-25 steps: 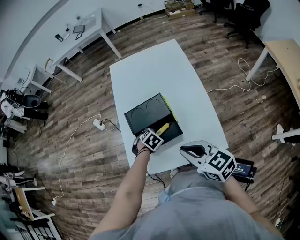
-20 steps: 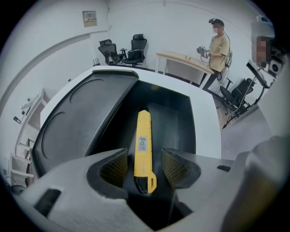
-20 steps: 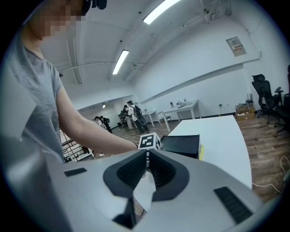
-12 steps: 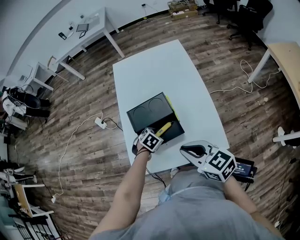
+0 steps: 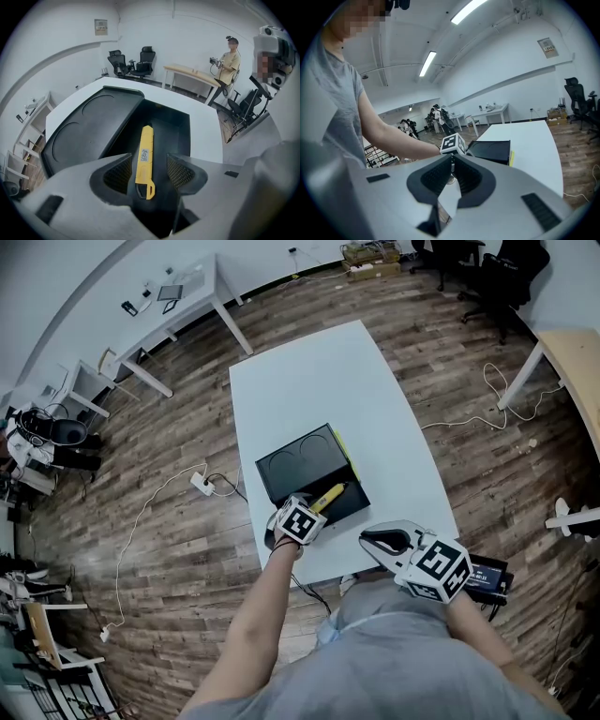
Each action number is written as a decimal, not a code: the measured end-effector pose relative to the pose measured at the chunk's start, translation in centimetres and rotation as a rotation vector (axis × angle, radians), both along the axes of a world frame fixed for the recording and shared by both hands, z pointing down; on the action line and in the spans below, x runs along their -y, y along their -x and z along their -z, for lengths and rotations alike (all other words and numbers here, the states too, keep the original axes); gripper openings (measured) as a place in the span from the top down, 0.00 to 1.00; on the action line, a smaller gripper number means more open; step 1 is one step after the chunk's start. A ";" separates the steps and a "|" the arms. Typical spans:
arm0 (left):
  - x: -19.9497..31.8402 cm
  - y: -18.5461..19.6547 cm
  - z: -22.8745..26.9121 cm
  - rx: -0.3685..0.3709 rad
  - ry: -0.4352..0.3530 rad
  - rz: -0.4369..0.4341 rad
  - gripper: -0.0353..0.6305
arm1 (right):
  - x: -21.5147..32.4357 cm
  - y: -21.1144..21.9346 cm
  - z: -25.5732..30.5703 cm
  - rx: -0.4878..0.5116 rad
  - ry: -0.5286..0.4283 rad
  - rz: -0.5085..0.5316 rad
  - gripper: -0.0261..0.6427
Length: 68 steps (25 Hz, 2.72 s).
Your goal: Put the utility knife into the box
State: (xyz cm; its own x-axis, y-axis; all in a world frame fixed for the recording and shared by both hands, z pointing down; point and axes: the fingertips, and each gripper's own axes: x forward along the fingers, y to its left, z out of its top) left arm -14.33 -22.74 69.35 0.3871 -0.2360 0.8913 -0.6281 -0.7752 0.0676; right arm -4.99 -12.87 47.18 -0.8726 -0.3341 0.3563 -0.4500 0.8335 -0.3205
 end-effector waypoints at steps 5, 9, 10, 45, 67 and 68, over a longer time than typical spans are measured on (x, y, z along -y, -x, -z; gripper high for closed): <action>0.2 -0.2 1.6 -0.045 -0.024 0.033 0.62 | 0.1 0.4 0.0 0.000 0.000 0.013 0.91; 0.2 -0.3 2.6 -0.081 -0.049 0.060 0.62 | 0.0 0.6 0.1 0.000 -0.004 0.022 0.91; 0.2 -0.3 2.8 -0.089 -0.054 0.068 0.62 | 0.0 0.6 0.1 0.000 -0.004 0.024 0.91; -0.6 -0.4 9.1 -0.276 -0.263 0.215 0.92 | -0.4 1.6 0.2 -0.005 -0.008 0.075 0.92; -4.4 -1.9 12.0 -0.369 -0.292 0.248 0.92 | -0.9 2.1 0.5 -0.001 -0.022 0.097 0.91; -4.6 -2.0 12.1 -0.371 -0.293 0.248 0.92 | -0.9 2.2 0.5 -0.001 -0.022 0.099 0.91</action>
